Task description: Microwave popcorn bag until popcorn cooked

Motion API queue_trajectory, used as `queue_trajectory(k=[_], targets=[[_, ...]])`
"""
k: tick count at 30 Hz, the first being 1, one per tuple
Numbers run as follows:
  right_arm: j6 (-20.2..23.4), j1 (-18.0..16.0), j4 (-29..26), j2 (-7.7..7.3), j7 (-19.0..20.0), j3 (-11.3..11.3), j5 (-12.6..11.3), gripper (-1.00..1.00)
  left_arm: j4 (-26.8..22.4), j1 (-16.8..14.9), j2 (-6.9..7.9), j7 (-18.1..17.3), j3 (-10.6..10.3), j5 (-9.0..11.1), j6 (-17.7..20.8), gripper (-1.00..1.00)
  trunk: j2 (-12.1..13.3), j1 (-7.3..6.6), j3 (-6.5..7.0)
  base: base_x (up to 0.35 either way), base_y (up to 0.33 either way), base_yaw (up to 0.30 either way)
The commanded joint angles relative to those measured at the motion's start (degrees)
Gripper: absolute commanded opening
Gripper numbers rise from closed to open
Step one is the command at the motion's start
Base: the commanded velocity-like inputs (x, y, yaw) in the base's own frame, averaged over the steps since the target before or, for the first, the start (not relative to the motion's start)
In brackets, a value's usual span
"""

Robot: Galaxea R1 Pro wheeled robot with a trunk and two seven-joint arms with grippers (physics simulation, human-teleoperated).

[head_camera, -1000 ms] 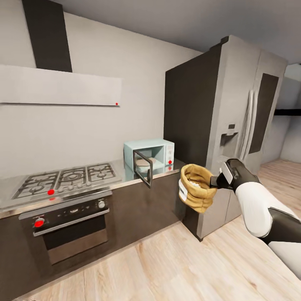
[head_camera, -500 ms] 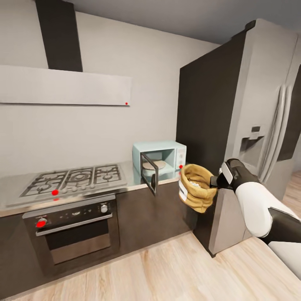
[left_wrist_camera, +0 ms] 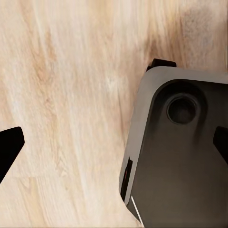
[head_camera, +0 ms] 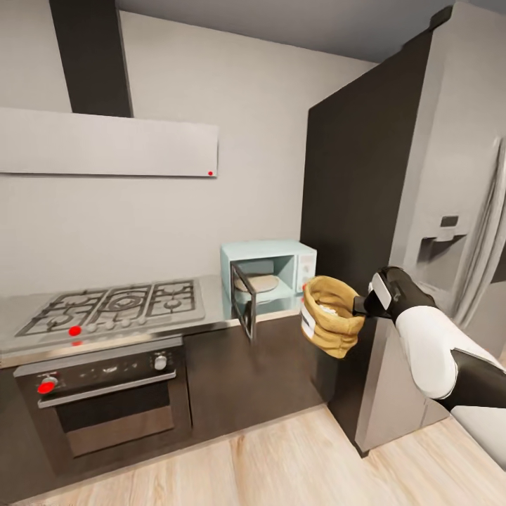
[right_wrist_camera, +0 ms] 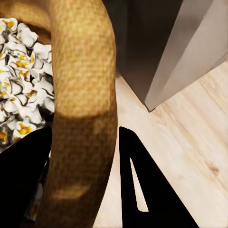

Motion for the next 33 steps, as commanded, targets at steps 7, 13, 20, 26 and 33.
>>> queue_trajectory(k=[7, 13, 20, 26, 33], targets=[[0.2, 0.0, -0.1, 0.06, 0.0, -0.4, 0.3, -1.0, -0.1, 0.0, -0.02, 0.1, 0.2, 0.0, 0.1, 1.0, 0.0, 0.03, -0.07, 0.252, -0.256, 0.26], [0.2, 0.0, -0.1, 0.05, 0.0, -0.4, 0.3, -1.0, -0.1, 0.0, -0.02, 0.1, 0.2, 0.1, 0.1, 1.0, 0.0, 0.03, -0.07, 0.252, -0.256, 0.279], [0.2, 0.0, -0.1, 0.04, 0.0, -0.4, 0.3, -1.0, -0.1, 0.0, -0.02, 0.1, 0.1, 0.0, 0.1, 1.0, 0.0, 0.03, -0.07, 0.214, -0.256, 0.28], [0.2, 0.0, -0.1, 0.03, 0.0, -0.4, 0.3, -1.0, -0.1, 0.0, -0.24, 0.0, 0.1, 0.0, -0.5, 1.0, 0.0, 0.03, -0.07, 0.151, -0.264, 0.28], [0.2, 0.0, -0.1, 0.01, 0.0, -0.4, 0.3, -1.0, -0.1, 0.0, -0.71, 0.0, 0.1, 0.0, -0.6, 1.0, 0.0, 0.03, -0.07, 0.017, -0.3, 0.28]])
